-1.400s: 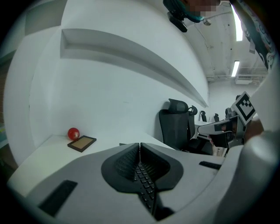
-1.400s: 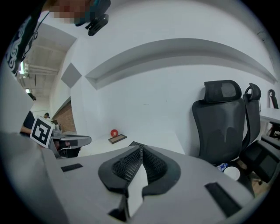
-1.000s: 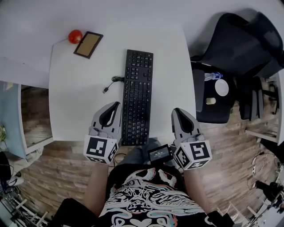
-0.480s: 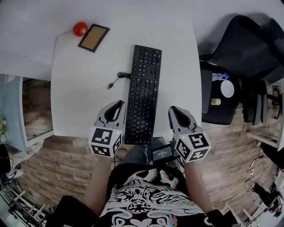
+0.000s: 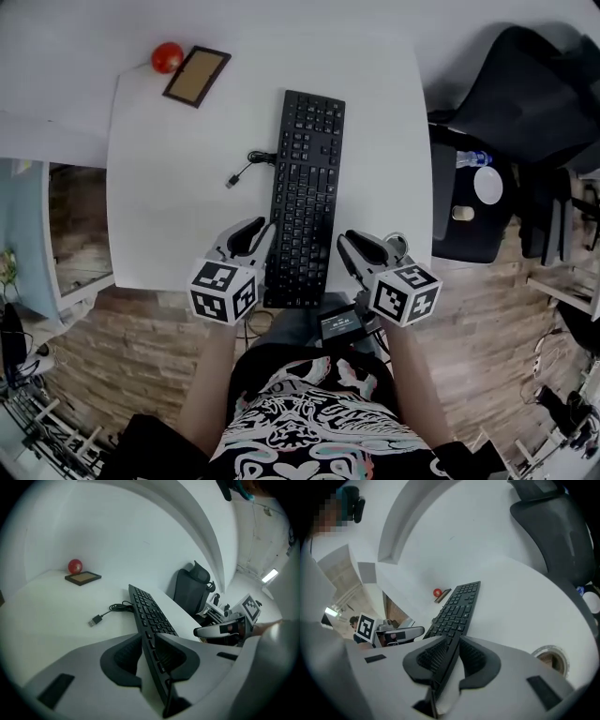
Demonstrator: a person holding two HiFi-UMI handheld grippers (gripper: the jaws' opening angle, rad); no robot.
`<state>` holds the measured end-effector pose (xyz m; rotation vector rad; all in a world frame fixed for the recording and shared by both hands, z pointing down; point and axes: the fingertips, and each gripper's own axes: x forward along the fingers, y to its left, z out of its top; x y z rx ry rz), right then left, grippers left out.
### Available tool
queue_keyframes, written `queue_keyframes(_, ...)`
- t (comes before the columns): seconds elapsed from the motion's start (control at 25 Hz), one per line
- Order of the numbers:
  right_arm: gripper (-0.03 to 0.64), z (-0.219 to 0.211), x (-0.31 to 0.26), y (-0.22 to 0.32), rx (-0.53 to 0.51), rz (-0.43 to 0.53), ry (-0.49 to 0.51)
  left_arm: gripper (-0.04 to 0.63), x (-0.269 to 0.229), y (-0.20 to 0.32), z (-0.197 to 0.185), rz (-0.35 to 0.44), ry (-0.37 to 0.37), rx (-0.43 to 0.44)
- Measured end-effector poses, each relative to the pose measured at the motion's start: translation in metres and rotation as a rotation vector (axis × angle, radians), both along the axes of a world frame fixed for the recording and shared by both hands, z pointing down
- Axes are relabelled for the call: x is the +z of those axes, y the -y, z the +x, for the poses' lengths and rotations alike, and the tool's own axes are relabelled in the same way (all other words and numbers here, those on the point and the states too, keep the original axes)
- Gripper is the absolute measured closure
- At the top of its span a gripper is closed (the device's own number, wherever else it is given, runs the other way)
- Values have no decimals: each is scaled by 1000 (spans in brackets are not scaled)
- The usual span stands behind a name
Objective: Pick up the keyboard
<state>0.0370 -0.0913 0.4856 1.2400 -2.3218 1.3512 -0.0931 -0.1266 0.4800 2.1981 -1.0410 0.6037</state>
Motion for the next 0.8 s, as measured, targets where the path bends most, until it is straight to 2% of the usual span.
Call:
queue_keyframes(0.08, 502, -4, 8, 1, -7, -34, 16, 461, 8, -1, 2, -45, -23, 4)
queue_keyframes(0.16, 497, -7, 14, 2, -13, -67, 28, 442, 12, 0, 4, -77, -37, 7)
queue_keyframes(0.4, 495, -15, 28, 14, -38, -134, 54, 413, 25, 10, 14, -171, -98, 40)
queue_keyframes(0.56, 495, -17, 29, 20, -46, -149, 53, 413, 26, 16, 19, -214, -128, 52)
queue_keyframes(0.8, 495, -20, 28, 28, -53, -192, 105, 410, 32, 19, 30, -295, -183, 66)
